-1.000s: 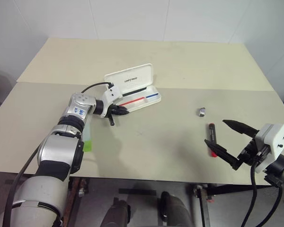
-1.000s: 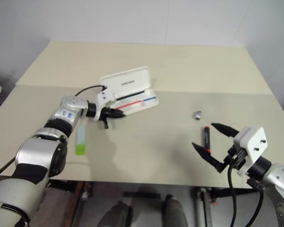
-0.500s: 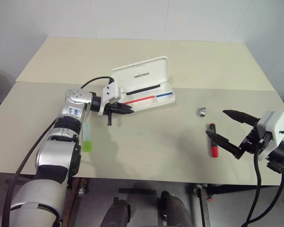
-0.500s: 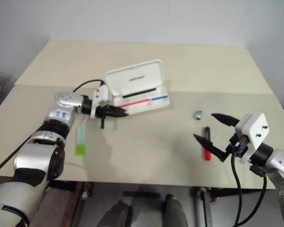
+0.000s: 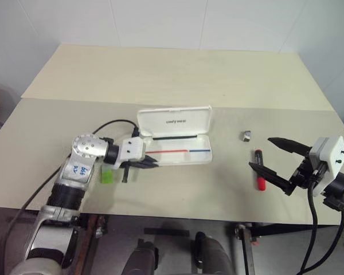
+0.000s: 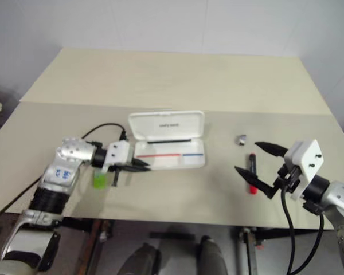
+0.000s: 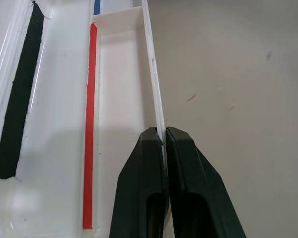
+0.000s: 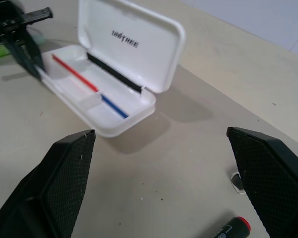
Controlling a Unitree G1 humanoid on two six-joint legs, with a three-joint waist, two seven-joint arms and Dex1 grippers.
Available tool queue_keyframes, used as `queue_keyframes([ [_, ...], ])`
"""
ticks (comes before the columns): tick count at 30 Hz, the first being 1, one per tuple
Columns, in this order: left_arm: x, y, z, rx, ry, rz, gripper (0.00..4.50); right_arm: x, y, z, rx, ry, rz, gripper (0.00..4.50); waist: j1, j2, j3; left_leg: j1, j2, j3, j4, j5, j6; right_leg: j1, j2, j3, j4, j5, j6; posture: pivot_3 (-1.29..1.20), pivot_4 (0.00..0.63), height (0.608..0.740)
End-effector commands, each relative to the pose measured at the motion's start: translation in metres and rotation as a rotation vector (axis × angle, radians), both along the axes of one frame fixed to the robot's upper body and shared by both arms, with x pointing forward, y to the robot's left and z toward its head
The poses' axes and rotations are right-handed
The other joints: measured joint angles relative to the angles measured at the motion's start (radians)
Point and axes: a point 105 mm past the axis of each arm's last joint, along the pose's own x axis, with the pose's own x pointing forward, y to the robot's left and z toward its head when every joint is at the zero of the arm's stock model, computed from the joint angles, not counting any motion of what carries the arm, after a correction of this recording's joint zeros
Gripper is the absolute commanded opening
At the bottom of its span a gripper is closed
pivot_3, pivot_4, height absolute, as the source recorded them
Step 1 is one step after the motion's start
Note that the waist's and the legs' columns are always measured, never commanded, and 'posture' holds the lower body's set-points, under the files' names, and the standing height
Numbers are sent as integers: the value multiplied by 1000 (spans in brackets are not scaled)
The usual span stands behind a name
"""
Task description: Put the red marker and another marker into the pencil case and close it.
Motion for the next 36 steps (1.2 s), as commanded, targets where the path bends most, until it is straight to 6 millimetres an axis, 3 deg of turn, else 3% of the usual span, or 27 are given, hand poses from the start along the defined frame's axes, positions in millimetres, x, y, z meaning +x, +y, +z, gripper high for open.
queue_keyframes([
  [1,-7,-8,13,-30,-51,-9,8,-3,-1,12,-21,-47,8,4500,0,0,0,0,0,0,0,0,0,0,0,0,0,0,0,0,150,740],
  [11,-5,-7,-5,23,-71,-9,8,-2,-1,11,-26,-50,10,4500,-1,0,0,2,6,2,0,0,-1,0,7,1,0,2,-4,0,150,740],
  [18,-4,-6,-6,20,-62,4,8,-3,-2,10,-29,-52,-1,4500,-1,0,0,1,7,3,0,0,-2,0,7,1,-1,3,-5,0,150,740],
  [19,-3,-5,-7,31,-62,7,551,-3,-2,10,-29,-52,-1,4500,-1,0,0,1,7,3,0,0,-2,0,7,1,-1,3,-5,0,150,740],
  [31,-12,-12,-1,31,-77,-13,4488,-1,-2,11,-34,-57,1,4500,-1,0,0,1,7,3,0,0,-2,0,8,1,-2,3,-5,0,150,740],
  [36,-22,-16,7,5,-74,-37,4488,0,-1,10,-35,-43,5,4500,-1,0,0,1,8,3,0,-1,-2,0,8,1,-2,3,-5,0,150,740],
])
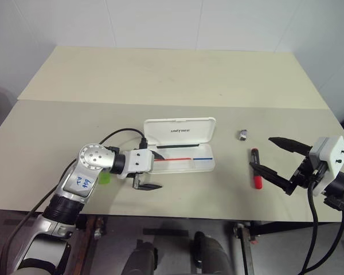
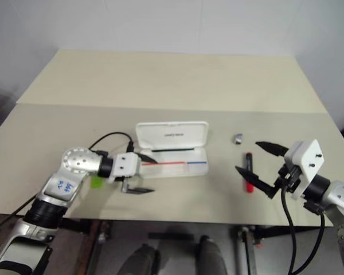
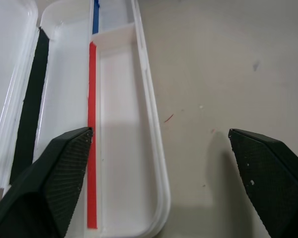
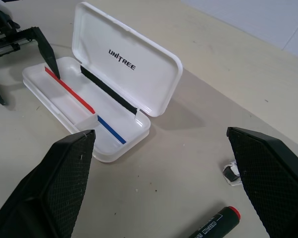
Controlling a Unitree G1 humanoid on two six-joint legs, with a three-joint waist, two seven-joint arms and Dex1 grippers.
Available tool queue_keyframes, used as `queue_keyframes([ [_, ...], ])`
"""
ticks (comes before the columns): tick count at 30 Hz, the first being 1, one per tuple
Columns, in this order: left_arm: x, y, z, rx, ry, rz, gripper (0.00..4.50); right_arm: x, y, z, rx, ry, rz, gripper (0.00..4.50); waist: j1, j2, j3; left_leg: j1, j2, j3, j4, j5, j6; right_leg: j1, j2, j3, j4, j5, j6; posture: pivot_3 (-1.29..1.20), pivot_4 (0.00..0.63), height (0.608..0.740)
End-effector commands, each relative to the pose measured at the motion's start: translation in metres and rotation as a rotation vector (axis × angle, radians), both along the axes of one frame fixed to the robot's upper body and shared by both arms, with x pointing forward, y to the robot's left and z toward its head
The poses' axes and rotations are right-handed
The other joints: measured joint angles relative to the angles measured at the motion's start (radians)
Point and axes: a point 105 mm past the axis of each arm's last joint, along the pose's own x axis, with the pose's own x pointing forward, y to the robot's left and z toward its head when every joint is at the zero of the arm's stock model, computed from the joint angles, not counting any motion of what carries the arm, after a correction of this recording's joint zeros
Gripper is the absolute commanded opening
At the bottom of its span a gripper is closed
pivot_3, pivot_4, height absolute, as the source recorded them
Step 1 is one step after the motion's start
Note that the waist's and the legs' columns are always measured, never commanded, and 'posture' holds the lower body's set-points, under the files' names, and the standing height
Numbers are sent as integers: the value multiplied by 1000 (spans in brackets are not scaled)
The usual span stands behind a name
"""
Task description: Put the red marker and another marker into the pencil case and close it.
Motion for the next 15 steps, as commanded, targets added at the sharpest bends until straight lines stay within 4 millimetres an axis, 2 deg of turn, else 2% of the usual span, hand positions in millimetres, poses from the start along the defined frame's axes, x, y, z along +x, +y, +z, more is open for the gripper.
queue_keyframes([
  [1,-10,-5,12,-35,-14,-38,4488,-1,0,7,-22,-22,3,4500,0,0,0,0,0,0,0,0,0,0,0,0,0,0,0,0,150,740],
  [5,-30,-10,30,-160,41,-95,4488,-6,8,6,22,-13,14,4500,-1,0,0,0,1,0,0,0,0,0,0,0,0,0,0,0,150,740],
  [9,-38,-11,51,-291,41,-99,4488,-9,13,1,57,20,-3,4500,0,0,0,0,2,0,0,-1,-1,0,1,0,0,0,-1,0,150,740],
  [12,-44,-6,75,-457,17,-95,4488,-11,14,-5,97,46,-55,4500,0,1,0,0,2,0,0,-1,-1,0,1,0,0,0,-1,0,150,740],
  [15,-44,7,96,-627,-3,-53,4488,-6,8,-14,127,101,-156,4500,0,1,0,0,2,0,0,-1,-1,0,1,0,-1,0,-2,0,150,740],
])
